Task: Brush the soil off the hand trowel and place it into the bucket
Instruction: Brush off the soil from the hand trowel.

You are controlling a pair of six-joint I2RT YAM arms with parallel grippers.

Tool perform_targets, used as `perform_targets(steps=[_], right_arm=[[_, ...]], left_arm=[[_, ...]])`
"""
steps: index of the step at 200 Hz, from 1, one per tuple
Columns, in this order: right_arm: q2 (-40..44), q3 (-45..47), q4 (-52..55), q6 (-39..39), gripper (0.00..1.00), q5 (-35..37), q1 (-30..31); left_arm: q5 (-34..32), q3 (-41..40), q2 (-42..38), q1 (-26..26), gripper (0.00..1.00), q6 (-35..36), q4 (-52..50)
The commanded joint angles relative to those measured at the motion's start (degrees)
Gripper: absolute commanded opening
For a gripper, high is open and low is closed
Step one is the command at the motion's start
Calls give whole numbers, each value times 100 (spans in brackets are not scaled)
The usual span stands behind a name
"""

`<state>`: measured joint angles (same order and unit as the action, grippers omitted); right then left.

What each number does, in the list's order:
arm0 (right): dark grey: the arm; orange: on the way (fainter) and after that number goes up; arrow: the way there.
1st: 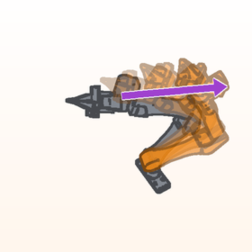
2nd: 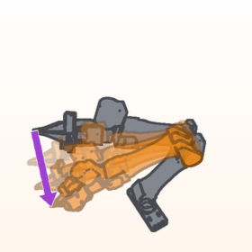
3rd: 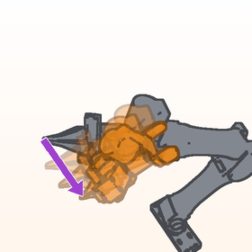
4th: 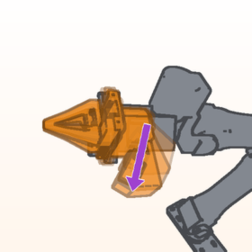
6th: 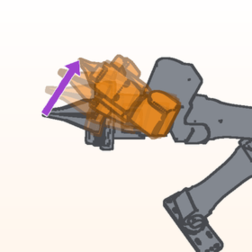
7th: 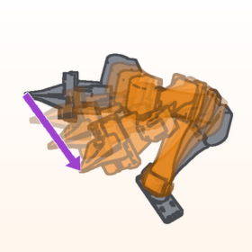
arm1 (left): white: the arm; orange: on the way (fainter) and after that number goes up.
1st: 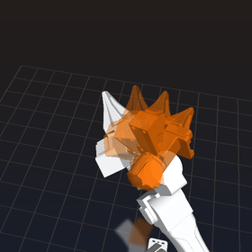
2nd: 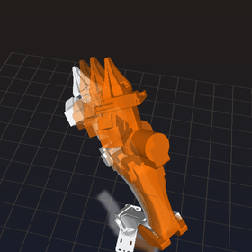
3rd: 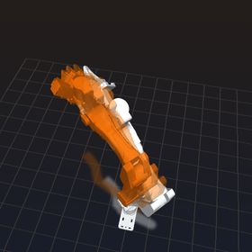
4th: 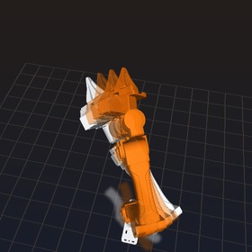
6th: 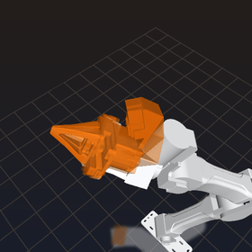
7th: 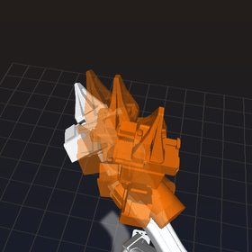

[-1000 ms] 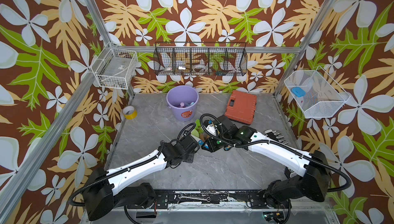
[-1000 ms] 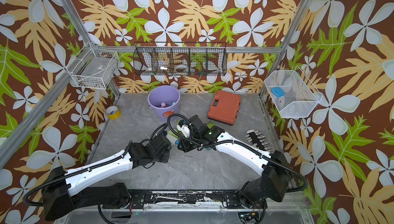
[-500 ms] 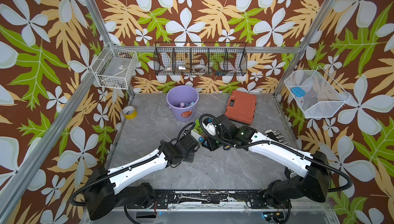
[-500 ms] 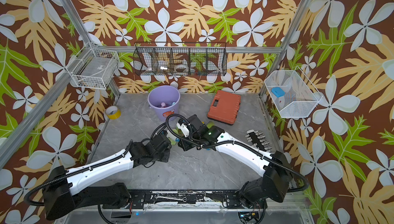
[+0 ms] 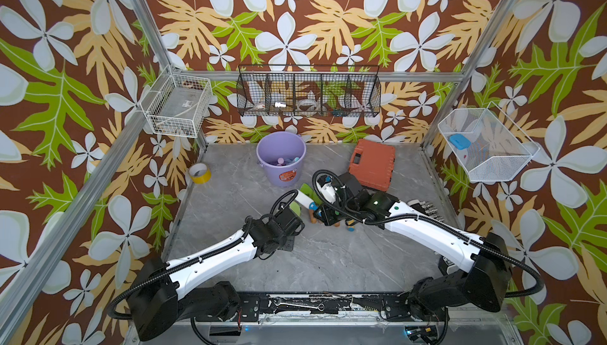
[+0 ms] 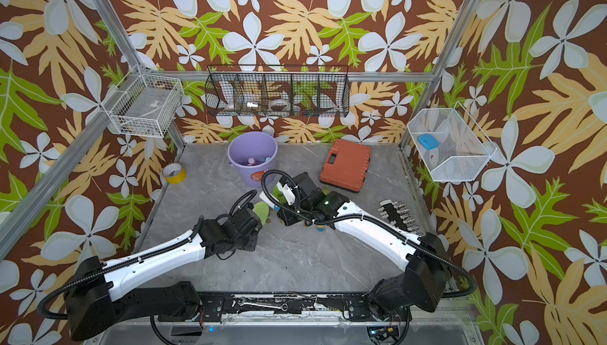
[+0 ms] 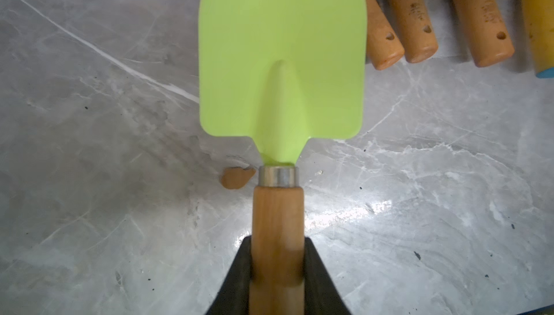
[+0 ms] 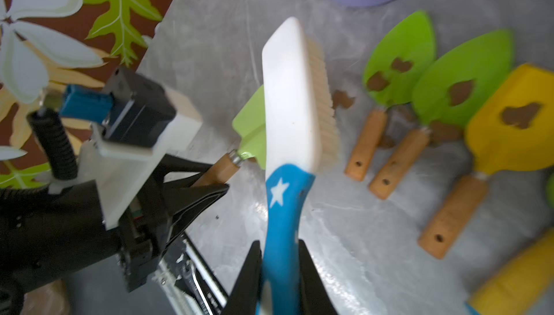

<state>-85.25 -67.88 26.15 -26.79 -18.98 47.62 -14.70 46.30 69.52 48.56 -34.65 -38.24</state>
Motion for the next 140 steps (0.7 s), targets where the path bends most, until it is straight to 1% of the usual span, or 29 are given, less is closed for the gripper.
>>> perform_targets(steps=[1, 7, 12, 16, 20, 27, 43, 51, 60, 77, 90, 107, 121, 126, 140], right_arm=[[-212, 172, -578, -146, 0, -935, 139], [-329, 212, -667, -179, 0, -1093, 140], [-419, 190, -625, -137, 0, -1076, 126], [-500, 139, -535, -80, 0, -993, 97], [-563, 102, -412, -26, 0, -716, 51], [-630, 64, -263, 70, 0, -434, -58], [-595, 134, -312, 58, 0, -272, -512], [-527, 112, -405, 44, 0, -365, -632], [-493, -17, -455, 42, 0, -540, -613], [-572, -355, -444, 95, 0, -1048, -301], [-773, -637, -143, 252, 0, -1297, 18], [-998, -663, 144, 332, 0, -1452, 38], [-1115, -690, 472, 417, 0, -995, -188], [-1117, -700, 540, 453, 0, -705, -300], [-885, -601, 378, 328, 0, -259, -590]], left_arm=[[-56, 93, 44, -22, 0, 42, 101], [-37, 102, 44, -25, 0, 47, 122], [-32, 114, 37, -22, 0, 54, 133], [-33, 128, 39, -22, 0, 53, 132], [-34, 140, 40, -28, 0, 42, 132], [-57, 150, 44, -27, 0, 42, 132], [-117, 144, 20, -27, 0, 22, 124], [-158, 106, -16, -24, 0, -4, 124], [-165, 62, -65, -22, 0, -44, 139], [-117, -22, -214, -23, 0, -137, 192], [-134, -44, -309, -30, 0, -174, 212], [-108, -47, -422, -31, 0, -208, 269], [-60, -68, -488, -30, 0, -183, 318], [-68, -75, -513, -34, 0, -171, 313], [-119, -110, -547, -30, 0, -135, 315]])
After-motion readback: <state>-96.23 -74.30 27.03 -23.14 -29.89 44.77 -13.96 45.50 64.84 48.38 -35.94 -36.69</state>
